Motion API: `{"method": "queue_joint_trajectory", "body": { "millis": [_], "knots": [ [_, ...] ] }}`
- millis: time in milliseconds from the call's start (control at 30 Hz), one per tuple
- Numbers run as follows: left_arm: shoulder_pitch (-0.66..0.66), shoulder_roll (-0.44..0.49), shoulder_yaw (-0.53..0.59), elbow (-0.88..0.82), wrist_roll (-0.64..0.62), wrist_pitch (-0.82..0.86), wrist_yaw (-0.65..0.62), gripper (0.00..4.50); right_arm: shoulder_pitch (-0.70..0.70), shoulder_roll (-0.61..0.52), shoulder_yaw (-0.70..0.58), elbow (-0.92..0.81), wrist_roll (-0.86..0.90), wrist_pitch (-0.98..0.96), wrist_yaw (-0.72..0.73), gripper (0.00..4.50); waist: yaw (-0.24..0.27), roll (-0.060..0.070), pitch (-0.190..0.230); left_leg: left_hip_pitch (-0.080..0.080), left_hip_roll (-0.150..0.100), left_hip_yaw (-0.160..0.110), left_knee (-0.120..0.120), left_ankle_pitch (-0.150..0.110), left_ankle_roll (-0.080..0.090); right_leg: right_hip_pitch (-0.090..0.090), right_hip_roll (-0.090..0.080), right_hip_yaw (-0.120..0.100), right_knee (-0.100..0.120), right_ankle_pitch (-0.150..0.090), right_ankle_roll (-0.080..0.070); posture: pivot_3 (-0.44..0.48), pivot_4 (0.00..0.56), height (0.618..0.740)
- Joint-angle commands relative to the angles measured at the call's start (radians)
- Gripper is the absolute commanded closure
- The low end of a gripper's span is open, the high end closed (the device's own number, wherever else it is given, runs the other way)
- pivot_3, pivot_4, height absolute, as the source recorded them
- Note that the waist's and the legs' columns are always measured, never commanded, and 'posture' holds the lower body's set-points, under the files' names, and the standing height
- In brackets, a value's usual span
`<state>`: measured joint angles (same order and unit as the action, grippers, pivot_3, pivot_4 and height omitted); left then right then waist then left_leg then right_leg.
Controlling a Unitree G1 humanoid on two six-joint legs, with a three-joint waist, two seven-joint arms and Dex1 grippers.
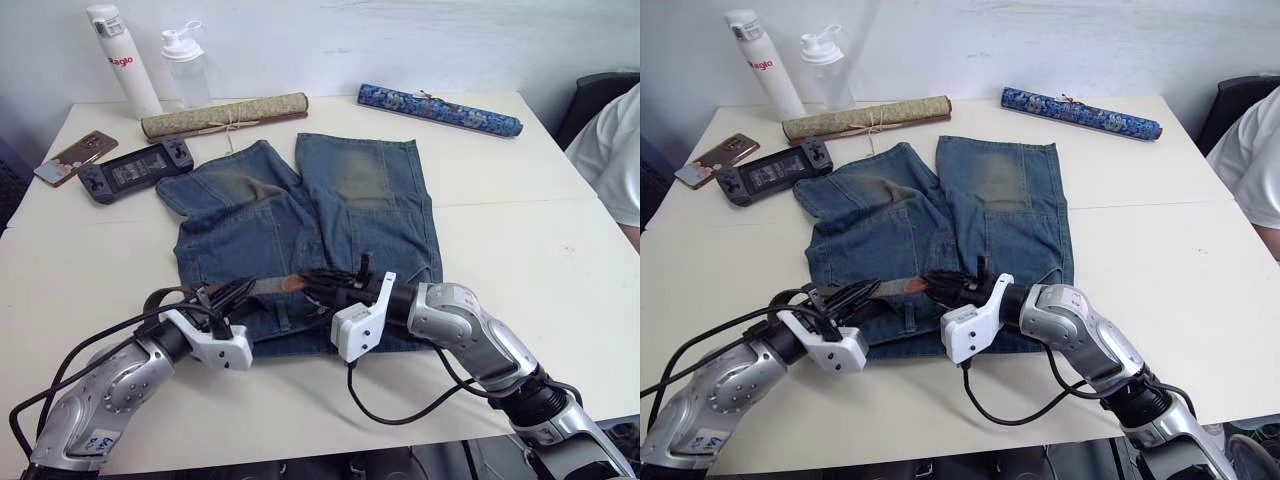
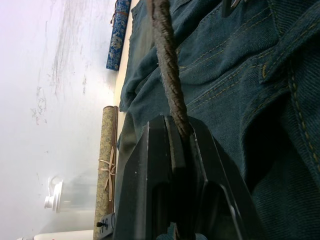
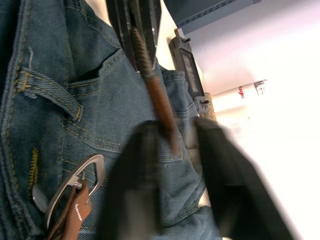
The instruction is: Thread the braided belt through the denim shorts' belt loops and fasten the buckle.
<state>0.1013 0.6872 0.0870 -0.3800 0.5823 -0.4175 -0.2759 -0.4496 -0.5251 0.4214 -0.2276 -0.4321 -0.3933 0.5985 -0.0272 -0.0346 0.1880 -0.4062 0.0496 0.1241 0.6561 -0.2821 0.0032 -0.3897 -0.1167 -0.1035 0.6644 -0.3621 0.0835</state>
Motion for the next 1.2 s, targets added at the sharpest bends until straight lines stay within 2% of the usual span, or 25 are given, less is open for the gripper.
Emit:
{"method": "queue_joint_trajectory", "body": {
  "millis": [33, 233, 300, 333, 433, 500, 567, 667, 767, 833, 867, 900, 1033, 1100, 1200],
  "knots": [
    [-0.004, -0.004, -0.005, -0.019, -0.008, -0.017, 0.006, 4.5, -0.008, 0.0, -0.014, -0.013, 0.005, -0.014, 0.006, 4.49, 0.0, 0.0, 0.0, 0.0, 0.0, 0.0, 0.0, 0.0, 0.0, 0.0, 0.0, 0.0, 0.0, 0.0, 0.0, 0.0, 0.15, 0.717],
    [-0.015, -0.023, -0.001, -0.021, -0.037, -0.001, 0.004, 4.5, -0.012, 0.0, -0.014, -0.003, -0.011, -0.015, 0.002, 4.49, 0.0, 0.0, 0.0, 0.0, 0.0, 0.0, 0.001, 0.0, 0.0, 0.0, 0.0, 0.0, 0.0, 0.0, 0.0, 0.0, 0.15, 0.717],
    [-0.011, -0.041, -0.001, -0.04, -0.115, 0.02, -0.023, 3.61, -0.018, -0.003, -0.016, 0.011, -0.037, -0.023, -0.014, 4.5, 0.0, 0.0, 0.0, 0.0, 0.0, 0.0, 0.001, 0.0, 0.0, 0.0, 0.0, 0.0, 0.001, 0.0, 0.0, 0.0, 0.15, 0.717],
    [-0.01, -0.05, -0.001, -0.05, -0.136, 0.038, -0.036, 3.36, -0.022, -0.004, -0.017, 0.02, -0.051, -0.031, -0.024, 4.5, 0.0, 0.0, 0.0, 0.0, 0.0, 0.0, 0.001, 0.0, 0.0, 0.0, 0.0, 0.0, 0.001, 0.0, 0.0, 0.0, 0.15, 0.717],
    [0.015, -0.088, 0.032, -0.1, -0.259, 0.131, -0.082, 2.02, -0.033, -0.007, -0.027, 0.048, -0.089, -0.059, -0.062, 4.5, 0.0, 0.0, 0.0, 0.0, 0.0, 0.0, 0.002, 0.0, 0.0, 0.0, 0.0, 0.0, 0.001, 0.0, 0.0, 0.0, 0.15, 0.717],
    [0.057, -0.103, 0.053, -0.178, -0.475, 0.219, -0.158, 1.03, -0.039, -0.011, -0.036, 0.063, -0.106, -0.073, -0.085, 4.5, 0.0, 0.0, 0.0, 0.0, 0.0, 0.0, 0.002, 0.0, 0.0, 0.0, 0.0, 0.0, 0.005, 0.0, 0.0, 0.0, 0.15, 0.717],
    [0.107, -0.101, 0.085, -0.289, -0.707, 0.375, -0.222, 1.03, -0.049, -0.015, -0.04, 0.082, -0.121, -0.088, -0.106, 4.5, -0.001, 0.0, 0.0, 0.0, 0.001, -0.001, 0.003, 0.0, 0.0, 0.001, 0.0, 0.001, 0.006, 0.0, 0.0, 0.0, 0.15, 0.717],
    [0.177, -0.078, 0.165, -0.423, -1.151, 0.699, -0.184, 1.03, -0.068, -0.009, -0.046, 0.107, -0.145, -0.104, -0.146, 4.5, -0.002, 0.002, 0.001, 0.001, 0.003, -0.004, 0.005, 0.0, -0.001, 0.004, 0.0, 0.003, 0.003, 0.0, 0.0, 0.0, 0.15, 0.717],
    [0.252, 0.016, 0.234, -0.434, -1.702, 0.95, -0.038, 1.03, -0.082, 0.003, -0.047, 0.119, -0.167, -0.123, -0.187, 4.5, -0.002, 0.004, 0.001, 0.006, 0.004, -0.01, 0.006, -0.001, -0.002, 0.013, 0.001, 0.0, -0.002, -0.001, -0.002, 0.0, 0.15, 0.717],
    [0.272, 0.033, 0.222, -0.375, -2.121, 0.962, 0.175, 1.03, -0.091, 0.011, -0.041, 0.121, -0.188, -0.158, -0.228, 4.5, 0.0, 0.005, 0.002, 0.007, 0.004, -0.012, 0.007, -0.001, -0.003, 0.016, 0.001, -0.001, -0.002, -0.002, -0.003, 0.0, 0.15, 0.717],
    [0.267, 0.031, 0.216, -0.354, -2.241, 0.956, 0.261, 1.03, -0.094, 0.014, -0.038, 0.121, -0.194, -0.176, -0.245, 4.5, 0.002, 0.005, 0.002, 0.007, 0.003, -0.014, 0.007, -0.001, -0.003, 0.017, 0.0, -0.001, -0.003, -0.002, -0.003, 0.0, 0.15, 0.717],
    [0.261, 0.034, 0.214, -0.342, -2.317, 0.954, 0.322, 1.03, -0.096, 0.016, -0.037, 0.123, -0.199, -0.189, -0.257, 4.5, 0.003, 0.005, 0.002, 0.007, 0.003, -0.016, 0.008, -0.001, -0.003, 0.018, 0.0, -0.001, -0.003, -0.002, -0.003, 0.0, 0.15, 0.717],
    [0.215, 0.002, 0.175, -0.322, -2.467, 0.931, 0.478, 1.03, -0.098, 0.019, -0.035, 0.122, -0.212, -0.219, -0.277, 4.5, 0.002, 0.005, 0.002, 0.007, 0.0, -0.021, 0.009, -0.001, -0.002, 0.023, 0.001, -0.001, -0.005, -0.002, -0.003, 0.0, 0.15, 0.717],
    [0.182, -0.087, 0.147, -0.314, -2.533, 0.883, 0.541, 1.03, -0.096, 0.017, -0.034, 0.12, -0.227, -0.23, -0.285, 4.5, 0.001, 0.006, 0.001, 0.007, -0.001, -0.022, 0.009, -0.001, -0.002, 0.024, 0.002, -0.001, -0.006, -0.002, -0.003, 0.0, 0.15, 0.717],
    [0.167, -0.146, 0.14, -0.305, -2.554, 0.876, 0.593, 1.03, -0.091, 0.015, -0.041, 0.118, -0.23, -0.235, -0.29, 4.5, 0.002, 0.005, 0.001, 0.008, 0.0, -0.023, 0.01, -0.001, -0.002, 0.026, 0.003, -0.002, -0.007, -0.002, -0.003, 0.0, 0.15, 0.717]
  ]
}}
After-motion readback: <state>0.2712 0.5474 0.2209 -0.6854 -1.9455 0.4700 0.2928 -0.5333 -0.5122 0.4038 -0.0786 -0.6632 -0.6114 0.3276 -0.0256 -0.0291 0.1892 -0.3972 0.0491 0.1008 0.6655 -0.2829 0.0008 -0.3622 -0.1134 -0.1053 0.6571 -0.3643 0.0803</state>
